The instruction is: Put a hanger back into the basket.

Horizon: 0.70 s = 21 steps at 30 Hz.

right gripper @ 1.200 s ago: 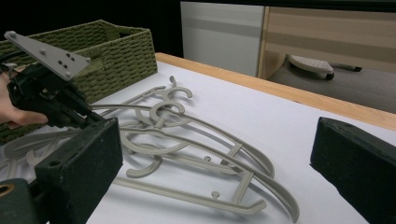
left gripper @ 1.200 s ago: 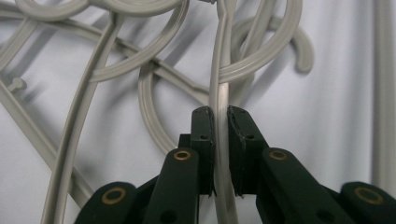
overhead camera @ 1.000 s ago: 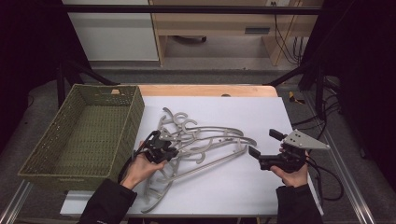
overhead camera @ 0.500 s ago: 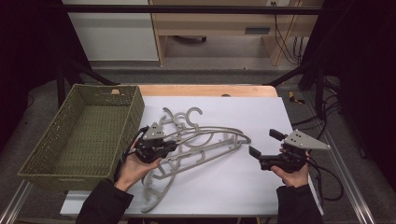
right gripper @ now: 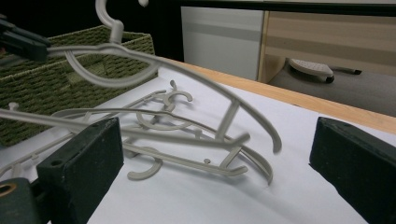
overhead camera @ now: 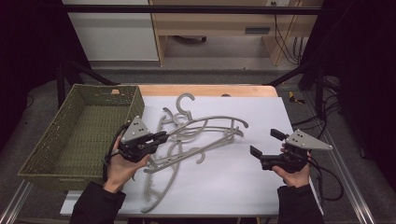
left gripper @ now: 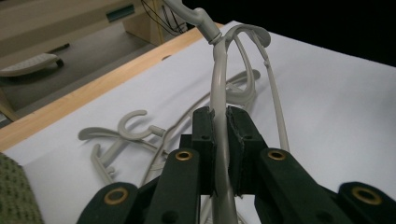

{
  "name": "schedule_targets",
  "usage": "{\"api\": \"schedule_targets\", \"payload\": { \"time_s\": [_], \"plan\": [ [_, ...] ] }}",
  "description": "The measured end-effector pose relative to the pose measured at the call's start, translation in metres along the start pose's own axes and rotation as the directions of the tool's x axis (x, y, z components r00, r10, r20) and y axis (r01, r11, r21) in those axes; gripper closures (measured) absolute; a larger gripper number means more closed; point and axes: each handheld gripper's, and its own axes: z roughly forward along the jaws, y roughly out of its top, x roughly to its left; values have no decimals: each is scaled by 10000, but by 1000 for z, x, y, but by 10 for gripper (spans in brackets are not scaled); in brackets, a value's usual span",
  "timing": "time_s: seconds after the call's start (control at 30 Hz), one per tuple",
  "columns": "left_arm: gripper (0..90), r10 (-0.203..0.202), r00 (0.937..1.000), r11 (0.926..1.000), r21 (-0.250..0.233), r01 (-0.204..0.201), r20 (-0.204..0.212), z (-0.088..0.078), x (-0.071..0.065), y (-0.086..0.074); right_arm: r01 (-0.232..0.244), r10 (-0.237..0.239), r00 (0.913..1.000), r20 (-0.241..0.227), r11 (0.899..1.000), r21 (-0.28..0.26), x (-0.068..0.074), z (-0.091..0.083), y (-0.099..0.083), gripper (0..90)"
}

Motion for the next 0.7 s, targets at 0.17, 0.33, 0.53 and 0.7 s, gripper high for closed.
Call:
{"api": "schedule_targets", "payload": {
  "time_s": [0.17, 0.33, 0.53, 0.7],
  "plan": [
    [821, -196, 9986, 9993, -329, 180, -489, -18, 13, 1, -39, 39, 10000, 36, 10000, -45, -1, -1, 0, 27],
    [821, -351, 9945, 9976, -621, 290, -988, -33, 24, 2, -108, 108, 9999, 58, 9999, -25, -3, -1, -1, 27],
    [820, -441, 9801, 9951, -958, 259, -1934, -54, 39, 2, -90, 90, 9999, 52, 10000, 23, -3, 0, -2, 28],
    [821, -536, 9709, 9915, -1282, 239, -2333, -69, 53, 2, -152, 152, 9999, 79, 9999, 33, -3, 0, -1, 28]
  ]
}}
